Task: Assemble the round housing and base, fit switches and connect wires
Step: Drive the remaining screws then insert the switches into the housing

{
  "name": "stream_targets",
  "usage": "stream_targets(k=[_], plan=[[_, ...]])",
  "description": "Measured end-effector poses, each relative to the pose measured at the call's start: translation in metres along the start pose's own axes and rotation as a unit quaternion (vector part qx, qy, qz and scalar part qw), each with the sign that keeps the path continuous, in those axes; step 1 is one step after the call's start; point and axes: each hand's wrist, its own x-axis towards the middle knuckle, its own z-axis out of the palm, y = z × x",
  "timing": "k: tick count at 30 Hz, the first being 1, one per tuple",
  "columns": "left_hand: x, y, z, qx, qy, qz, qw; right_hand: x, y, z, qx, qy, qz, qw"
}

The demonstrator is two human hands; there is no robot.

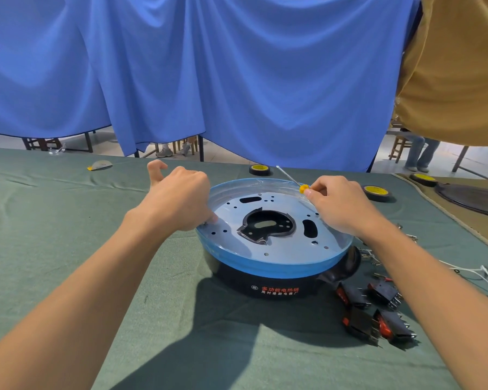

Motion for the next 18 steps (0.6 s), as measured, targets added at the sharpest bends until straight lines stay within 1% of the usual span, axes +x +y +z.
stream_targets(k=[3, 6, 10, 12, 16, 18], plan=[[-0.0006, 0.0015, 0.0012, -0.002, 0.002, -0.005, 1.000, -0.0011, -0.0012, -0.0009, -0.001, -0.004, -0.001, 1.000], [0.0007, 0.0025, -0.0024, -0.011, -0.023, -0.006, 1.000, -0.0017, -0.0016, -0.0014, -0.001, -0.007, 0.000, 1.000], [0.0023, 0.0000, -0.0033, -0.066, -0.074, -0.008, 0.995, -0.0018, -0.0022, -0.0012, -0.001, -0.006, 0.000, 1.000], [0.0023, 0.0001, -0.0034, -0.067, -0.067, -0.003, 0.996, -0.0017, -0.0027, -0.0014, -0.002, -0.007, 0.001, 1.000], [0.0022, 0.0024, -0.0016, -0.019, -0.041, -0.006, 0.999, -0.0027, -0.0038, -0.0021, -0.006, -0.009, 0.000, 1.000], [0.0017, 0.0031, -0.0019, -0.030, -0.057, -0.006, 0.998, -0.0030, -0.0042, -0.0024, -0.005, -0.010, 0.000, 1.000]])
